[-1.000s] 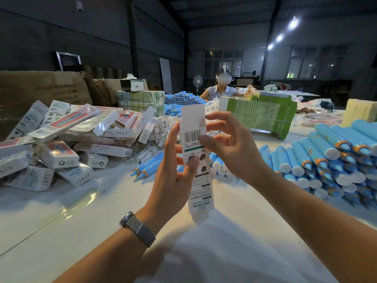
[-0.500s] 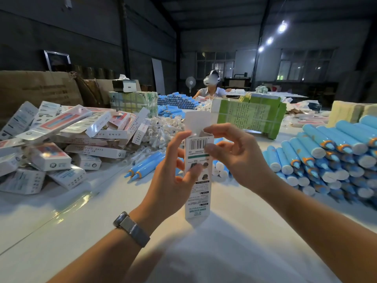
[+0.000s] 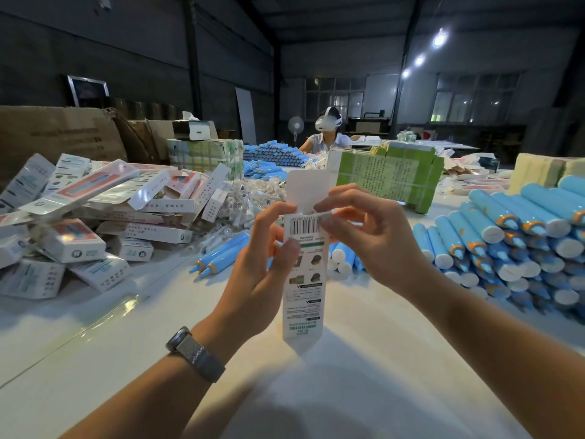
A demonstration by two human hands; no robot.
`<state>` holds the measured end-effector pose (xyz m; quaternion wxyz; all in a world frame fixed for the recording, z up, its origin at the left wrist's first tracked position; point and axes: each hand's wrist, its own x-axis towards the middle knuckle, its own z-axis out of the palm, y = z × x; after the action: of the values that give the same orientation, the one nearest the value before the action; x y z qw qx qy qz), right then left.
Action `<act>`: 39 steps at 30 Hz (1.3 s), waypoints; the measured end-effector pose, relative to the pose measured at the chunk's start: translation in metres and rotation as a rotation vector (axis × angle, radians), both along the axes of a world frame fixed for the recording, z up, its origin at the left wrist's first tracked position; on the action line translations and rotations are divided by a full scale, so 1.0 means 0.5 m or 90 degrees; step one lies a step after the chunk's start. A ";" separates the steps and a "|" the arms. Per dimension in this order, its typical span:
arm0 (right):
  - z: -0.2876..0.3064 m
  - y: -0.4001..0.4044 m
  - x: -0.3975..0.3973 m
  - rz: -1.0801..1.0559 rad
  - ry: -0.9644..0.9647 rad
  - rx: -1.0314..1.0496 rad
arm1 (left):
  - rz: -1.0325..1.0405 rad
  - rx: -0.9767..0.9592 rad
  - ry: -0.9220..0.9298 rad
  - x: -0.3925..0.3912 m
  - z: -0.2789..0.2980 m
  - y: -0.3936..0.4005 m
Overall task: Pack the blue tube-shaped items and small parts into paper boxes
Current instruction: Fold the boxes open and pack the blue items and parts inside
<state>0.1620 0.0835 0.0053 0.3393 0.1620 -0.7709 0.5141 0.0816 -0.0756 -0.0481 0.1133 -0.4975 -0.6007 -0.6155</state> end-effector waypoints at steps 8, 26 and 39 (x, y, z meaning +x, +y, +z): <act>0.011 -0.007 0.017 -0.009 0.007 0.007 | 0.013 0.017 0.025 -0.007 -0.004 0.004; 0.007 0.002 0.011 -0.016 0.023 -0.004 | 0.013 0.022 0.041 -0.001 -0.007 0.003; 0.010 0.000 0.013 -0.109 0.148 0.173 | -0.033 0.048 -0.028 0.001 -0.006 0.007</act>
<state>0.1683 0.0833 0.0105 0.4434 0.1984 -0.7998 0.3526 0.0822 -0.0721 -0.0511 0.1031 -0.4944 -0.5662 -0.6514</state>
